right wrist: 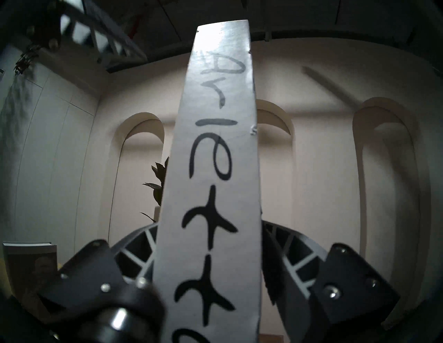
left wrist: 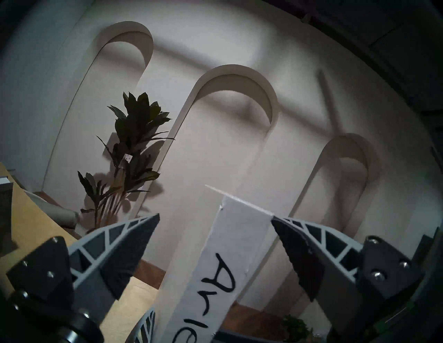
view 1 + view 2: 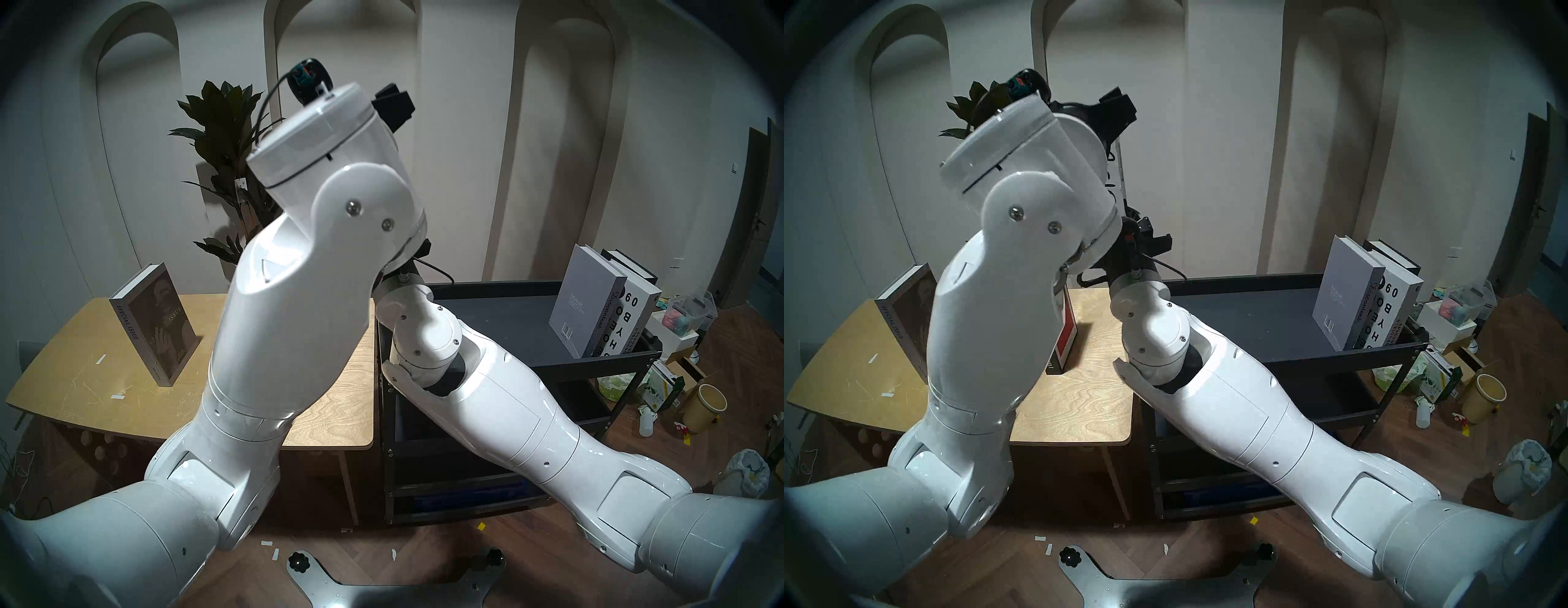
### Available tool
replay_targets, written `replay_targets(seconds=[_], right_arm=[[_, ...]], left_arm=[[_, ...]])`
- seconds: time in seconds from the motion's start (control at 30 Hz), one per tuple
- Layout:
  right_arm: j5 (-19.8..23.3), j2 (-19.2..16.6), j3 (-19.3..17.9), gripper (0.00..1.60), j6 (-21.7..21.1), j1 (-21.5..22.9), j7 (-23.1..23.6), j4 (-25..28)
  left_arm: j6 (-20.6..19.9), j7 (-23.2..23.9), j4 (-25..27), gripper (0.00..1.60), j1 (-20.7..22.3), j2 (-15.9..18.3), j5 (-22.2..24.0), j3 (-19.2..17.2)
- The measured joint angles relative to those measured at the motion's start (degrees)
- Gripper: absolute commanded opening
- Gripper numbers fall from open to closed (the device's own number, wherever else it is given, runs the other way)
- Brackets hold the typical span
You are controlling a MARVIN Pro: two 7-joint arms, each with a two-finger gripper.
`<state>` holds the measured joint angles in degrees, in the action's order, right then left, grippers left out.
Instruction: Move the books from the display table onto the shelf, standing them upright with spines facing out and tallest at one end
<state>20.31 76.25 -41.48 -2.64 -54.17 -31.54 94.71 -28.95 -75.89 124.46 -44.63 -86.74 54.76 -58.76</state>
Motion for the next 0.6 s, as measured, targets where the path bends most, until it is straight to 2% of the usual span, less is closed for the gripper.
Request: replay_targets(seconds=[0.17,0.4,0.6], right_arm=[[0.0,-1.2,-1.4,0.00,0.1,0.9,1.2,-3.4],[0.5,-3.3,-4.0,0.00,0.7,2.4,3.4,-9.0],[2.3,-5.1,-6.4,0.00,1.7,3.8,6.2,-12.1]], left_arm=[[0.4,-0.3,3.9,1.60,2.2,-1.4,0.6,-2.2],[0.3,0.8,10.6,1.60,6.1,-3.0,2.7,-7.4],[-2.7,2.2,14.6,1.60,9.4,-2.3,5.3,-13.1]])
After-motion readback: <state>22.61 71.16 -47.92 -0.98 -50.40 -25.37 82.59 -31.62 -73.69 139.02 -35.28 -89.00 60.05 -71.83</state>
